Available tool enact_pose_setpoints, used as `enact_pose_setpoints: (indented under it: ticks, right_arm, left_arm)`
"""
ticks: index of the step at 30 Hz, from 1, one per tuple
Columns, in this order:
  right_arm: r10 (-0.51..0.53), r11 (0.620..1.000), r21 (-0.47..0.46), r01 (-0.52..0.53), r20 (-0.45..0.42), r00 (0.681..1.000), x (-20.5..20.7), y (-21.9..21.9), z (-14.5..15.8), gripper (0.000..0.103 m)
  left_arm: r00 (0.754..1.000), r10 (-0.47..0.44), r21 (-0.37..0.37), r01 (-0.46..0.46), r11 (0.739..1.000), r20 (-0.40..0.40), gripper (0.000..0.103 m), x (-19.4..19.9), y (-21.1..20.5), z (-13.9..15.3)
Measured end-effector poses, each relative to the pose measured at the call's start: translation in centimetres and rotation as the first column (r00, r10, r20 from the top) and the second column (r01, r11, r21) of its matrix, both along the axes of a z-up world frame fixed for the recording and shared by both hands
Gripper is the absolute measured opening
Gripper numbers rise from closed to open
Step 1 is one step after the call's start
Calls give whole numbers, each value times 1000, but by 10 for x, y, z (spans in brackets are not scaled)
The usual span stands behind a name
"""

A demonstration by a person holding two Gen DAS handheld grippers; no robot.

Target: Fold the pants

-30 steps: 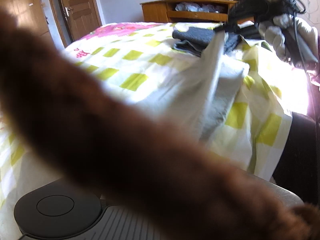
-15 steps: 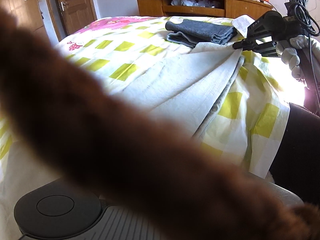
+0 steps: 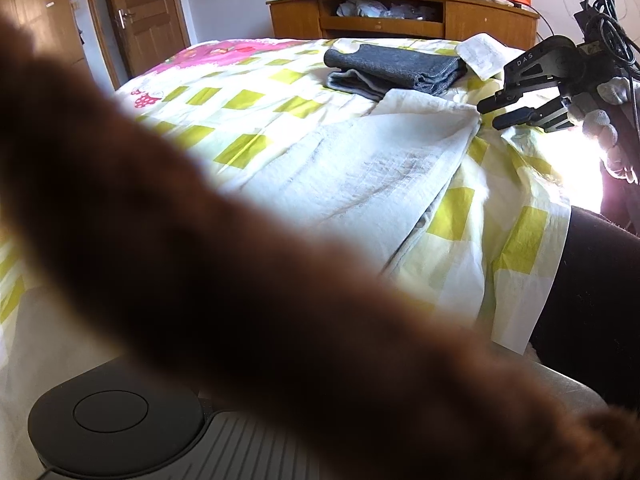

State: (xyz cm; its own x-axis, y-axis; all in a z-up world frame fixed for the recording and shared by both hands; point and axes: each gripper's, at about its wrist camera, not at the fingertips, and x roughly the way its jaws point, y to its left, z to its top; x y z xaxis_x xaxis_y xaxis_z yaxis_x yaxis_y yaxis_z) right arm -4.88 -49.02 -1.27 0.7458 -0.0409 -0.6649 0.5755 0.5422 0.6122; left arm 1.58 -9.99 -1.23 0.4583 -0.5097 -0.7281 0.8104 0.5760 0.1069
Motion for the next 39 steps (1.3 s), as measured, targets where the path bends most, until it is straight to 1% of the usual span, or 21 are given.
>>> enact_pose_setpoints:
  ticks: [4, 8, 11, 12, 13, 14, 16, 19, 21, 22, 24, 25, 26, 27, 29, 32, 33, 34, 36, 38, 39]
  right_arm:
    - [-7, 998, 56, 6, 20, 1000, 13, 0, -12, 52]
    - [24, 998, 65, -27, 40, 999, 26, 2, -14, 54]
    - [6, 997, 76, -10, 54, 999, 28, 4, -18, 53]
    - [5, 997, 74, -10, 63, 998, 30, 5, -18, 50]
    - [7, 997, 76, -13, 74, 997, 31, 6, -19, 32]
    - [7, 996, 90, -14, 81, 997, 34, 6, -20, 22]
    - [-13, 988, 156, -6, 123, 992, 37, 1, -20, 22]
    - [-24, 988, 154, -17, 261, 965, 34, 0, 16, 21]
    - [3, 997, 71, -31, 364, 931, 23, 6, 47, 21]
    - [4, 999, 34, -18, 371, 929, 17, 8, 55, 21]
    - [-14, 1000, 14, 10, 303, 953, 12, 9, 45, 21]
    - [-20, 1000, 17, 17, 225, 974, 12, 8, 31, 21]
    - [-34, 999, 37, 28, 150, 988, 12, 7, 16, 21]
    - [-46, 997, 66, 38, 124, 991, 8, 6, 6, 21]
    - [-70, 995, 79, 59, 148, 986, -4, 6, 3, 21]
    - [-82, 996, 37, 76, 227, 970, -13, 8, 18, 21]
    - [-78, 997, 11, 77, 218, 973, -10, 7, 21, 21]
    - [-75, 997, 6, 75, 177, 981, -3, 6, 17, 21]
    - [-89, 995, 52, 84, 92, 992, 8, 2, 4, 21]
    - [-109, 992, 84, 99, 127, 986, 2, 0, 4, 21]
    - [-115, 992, 71, 105, 146, 983, -2, 2, 8, 21]
  left_arm:
    - [1000, 7, -9, -7, 1000, 1, 30, 0, 0, 1]
    - [1000, 16, -13, -16, 1000, 2, 31, 1, 2, 1]
    - [1000, 28, -18, -28, 999, -3, 31, 4, 3, 0]
    - [1000, 31, -19, -31, 999, -5, 31, 5, 2, -1]
    - [999, 32, -19, -32, 999, -7, 31, 5, 1, -2]
    - [999, 33, -18, -33, 999, -8, 31, 5, 0, -3]
    - [999, 30, -13, -30, 999, -11, 31, 6, -2, -4]
    - [1000, 24, -6, -24, 1000, 5, 31, 7, -5, 1]
    - [999, 30, -30, -29, 999, 29, 31, 7, -4, 13]
    - [999, 28, -46, -26, 999, 39, 31, 6, -3, 19]
    - [999, 17, -52, -14, 999, 52, 37, 5, -4, 22]
    - [999, 9, -44, -8, 999, 39, 40, 5, -6, 17]
    - [1000, 4, -27, -4, 1000, 4, 40, 6, -9, 9]
    - [999, -1, -2, 0, 1000, -37, 40, 8, -11, -2]
    - [999, -1, 21, 2, 1000, -37, 39, 2, -12, -13]
    - [999, -17, -3, 17, 1000, -36, 40, -4, -7, -3]
    - [999, -20, -16, 20, 1000, -35, 40, -4, -5, 0]
    - [999, -19, -19, 18, 1000, -28, 41, -5, -4, 3]
    - [999, -13, -19, 12, 1000, -53, 43, -2, -1, 3]
    - [991, -11, 5, 11, 1000, -134, 43, 2, 1, -6]
    - [991, -9, 3, 10, 1000, -134, 43, -2, 4, -9]
